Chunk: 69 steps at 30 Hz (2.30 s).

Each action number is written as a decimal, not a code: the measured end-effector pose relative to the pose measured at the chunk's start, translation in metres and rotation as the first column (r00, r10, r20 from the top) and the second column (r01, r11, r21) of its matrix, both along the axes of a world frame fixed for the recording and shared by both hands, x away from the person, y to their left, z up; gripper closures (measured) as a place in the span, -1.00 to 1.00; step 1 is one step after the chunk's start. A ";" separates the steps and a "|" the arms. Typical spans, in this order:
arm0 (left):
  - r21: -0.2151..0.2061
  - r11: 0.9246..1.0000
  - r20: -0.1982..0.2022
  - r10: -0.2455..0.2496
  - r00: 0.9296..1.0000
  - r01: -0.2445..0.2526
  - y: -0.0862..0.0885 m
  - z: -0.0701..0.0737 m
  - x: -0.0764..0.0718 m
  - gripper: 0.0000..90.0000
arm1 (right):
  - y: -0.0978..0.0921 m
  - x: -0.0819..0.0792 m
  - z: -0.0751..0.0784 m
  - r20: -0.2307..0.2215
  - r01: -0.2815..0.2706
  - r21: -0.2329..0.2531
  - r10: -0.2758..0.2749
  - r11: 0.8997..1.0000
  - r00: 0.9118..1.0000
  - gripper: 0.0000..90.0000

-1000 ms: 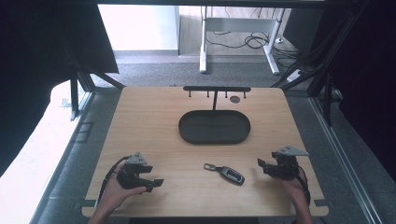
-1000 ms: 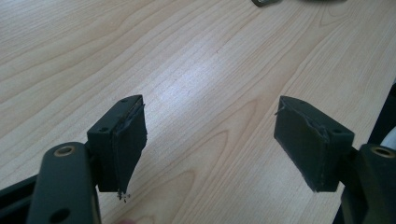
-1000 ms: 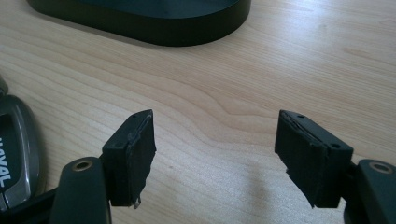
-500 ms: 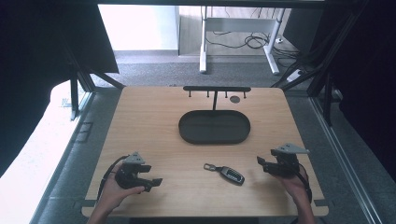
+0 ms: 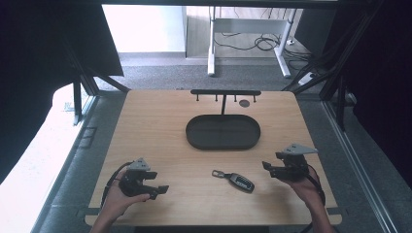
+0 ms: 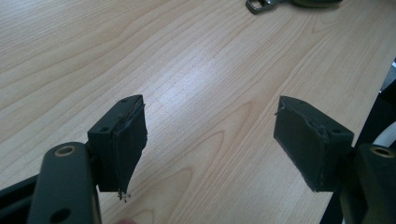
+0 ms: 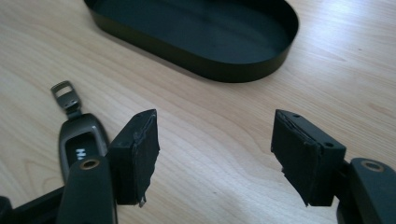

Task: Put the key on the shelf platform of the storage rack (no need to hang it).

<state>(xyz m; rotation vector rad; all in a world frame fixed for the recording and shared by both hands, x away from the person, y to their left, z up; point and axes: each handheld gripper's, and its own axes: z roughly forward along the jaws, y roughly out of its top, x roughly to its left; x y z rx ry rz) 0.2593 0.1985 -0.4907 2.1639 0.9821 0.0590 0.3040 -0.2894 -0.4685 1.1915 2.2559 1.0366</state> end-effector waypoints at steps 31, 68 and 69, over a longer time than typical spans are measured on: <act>0.005 1.000 -0.002 -0.003 1.000 0.003 0.001 0.000 0.000 -0.42 | 0.067 0.004 0.005 -0.119 -0.238 -0.132 0.223 0.962 0.968 -0.25; 0.019 1.000 -0.020 -0.017 1.000 0.017 -0.002 -0.005 0.002 -0.42 | 0.101 0.005 -0.008 -0.213 -0.360 -0.191 0.320 0.913 0.923 -0.26; 0.020 1.000 -0.020 -0.018 1.000 0.018 -0.002 -0.005 0.002 -0.42 | 0.102 0.005 -0.008 -0.214 -0.363 -0.192 0.322 0.912 0.922 -0.26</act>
